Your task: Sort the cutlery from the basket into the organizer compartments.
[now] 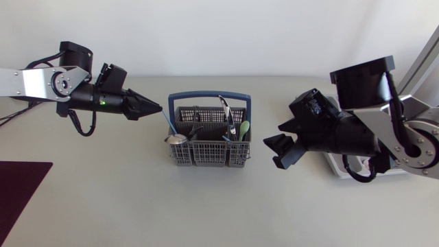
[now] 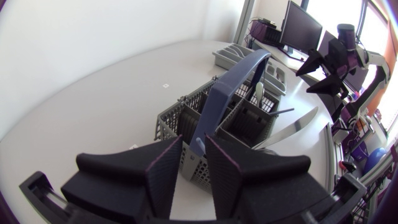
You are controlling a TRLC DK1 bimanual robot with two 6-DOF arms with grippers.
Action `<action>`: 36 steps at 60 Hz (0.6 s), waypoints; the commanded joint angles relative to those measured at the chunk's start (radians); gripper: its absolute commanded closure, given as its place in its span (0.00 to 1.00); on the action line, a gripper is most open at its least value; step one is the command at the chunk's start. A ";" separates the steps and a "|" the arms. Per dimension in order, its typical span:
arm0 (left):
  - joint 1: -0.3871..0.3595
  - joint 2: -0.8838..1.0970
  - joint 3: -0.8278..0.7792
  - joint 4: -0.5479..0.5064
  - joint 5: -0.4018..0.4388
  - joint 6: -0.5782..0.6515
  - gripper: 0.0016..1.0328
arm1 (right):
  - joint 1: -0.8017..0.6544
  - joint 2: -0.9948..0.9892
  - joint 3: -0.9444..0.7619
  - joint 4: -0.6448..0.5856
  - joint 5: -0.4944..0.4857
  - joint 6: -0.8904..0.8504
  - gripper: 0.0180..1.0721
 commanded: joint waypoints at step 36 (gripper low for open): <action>-0.064 -0.016 -0.056 0.092 -0.090 -0.076 0.78 | 0.013 -0.014 -0.045 -0.006 0.012 0.019 0.32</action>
